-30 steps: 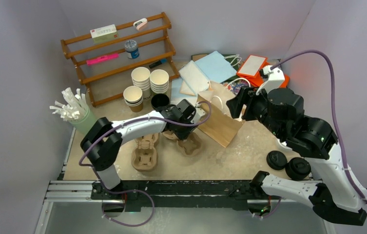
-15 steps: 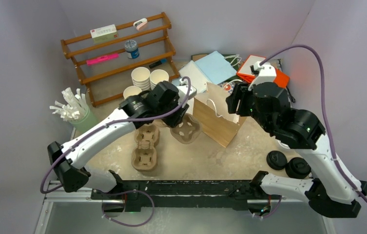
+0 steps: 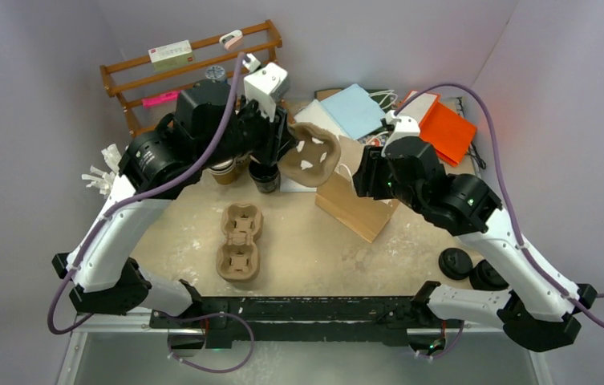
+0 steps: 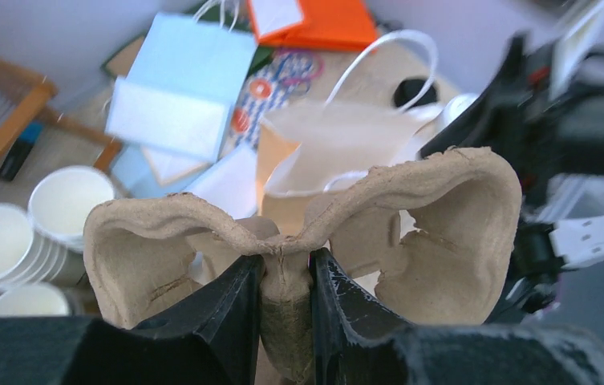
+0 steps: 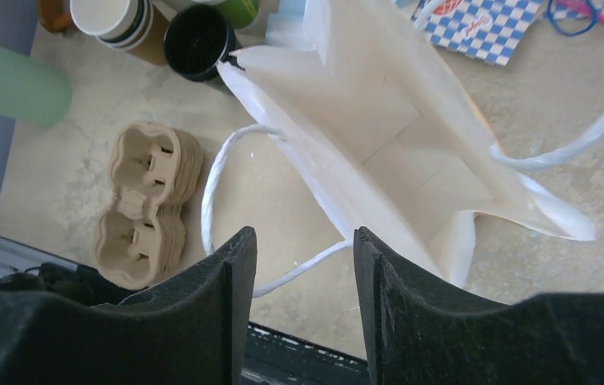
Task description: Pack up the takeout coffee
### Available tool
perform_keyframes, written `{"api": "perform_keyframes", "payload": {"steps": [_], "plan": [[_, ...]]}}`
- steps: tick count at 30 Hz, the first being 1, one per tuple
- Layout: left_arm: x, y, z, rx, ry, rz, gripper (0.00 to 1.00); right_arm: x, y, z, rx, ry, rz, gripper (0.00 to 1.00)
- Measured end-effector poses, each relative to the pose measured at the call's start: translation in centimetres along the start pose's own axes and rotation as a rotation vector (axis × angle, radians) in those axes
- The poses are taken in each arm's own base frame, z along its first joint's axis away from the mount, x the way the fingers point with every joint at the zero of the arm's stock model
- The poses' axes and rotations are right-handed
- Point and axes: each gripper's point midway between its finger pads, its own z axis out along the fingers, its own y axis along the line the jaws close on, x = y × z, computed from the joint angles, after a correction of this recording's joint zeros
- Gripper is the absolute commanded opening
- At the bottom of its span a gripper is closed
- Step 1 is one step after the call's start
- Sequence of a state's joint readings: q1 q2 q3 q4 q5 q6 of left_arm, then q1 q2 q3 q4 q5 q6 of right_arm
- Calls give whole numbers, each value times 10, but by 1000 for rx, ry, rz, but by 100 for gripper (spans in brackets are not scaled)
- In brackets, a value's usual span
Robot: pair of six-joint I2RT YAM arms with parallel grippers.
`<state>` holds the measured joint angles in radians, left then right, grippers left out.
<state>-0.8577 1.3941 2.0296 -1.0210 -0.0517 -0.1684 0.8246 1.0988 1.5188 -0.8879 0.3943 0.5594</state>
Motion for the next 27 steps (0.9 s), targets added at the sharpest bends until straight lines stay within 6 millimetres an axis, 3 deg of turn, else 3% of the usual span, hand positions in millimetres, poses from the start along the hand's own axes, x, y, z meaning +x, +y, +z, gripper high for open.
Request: {"api": "perform_keyframes", "payload": {"steps": [3, 6, 12, 17, 22, 27], "plan": [[-30, -15, 2, 65, -81, -33, 25, 13, 2, 7, -11, 44, 1, 49], [-45, -28, 18, 125, -119, -61, 24, 19, 3, 7, -16, 60, 10, 50], [-65, -62, 68, 285, -165, -167, 24, 10, -13, -5, 47, 19, 39, 52], [-75, -76, 84, 381, -193, -263, 22, -6, -36, -21, 154, -46, 60, 50], [-76, -89, 95, 499, -200, -396, 21, -14, -46, -34, 184, -83, 70, 45], [-49, -89, 118, 568, -134, -533, 20, -12, -46, -34, 187, -73, 74, 38]]}}
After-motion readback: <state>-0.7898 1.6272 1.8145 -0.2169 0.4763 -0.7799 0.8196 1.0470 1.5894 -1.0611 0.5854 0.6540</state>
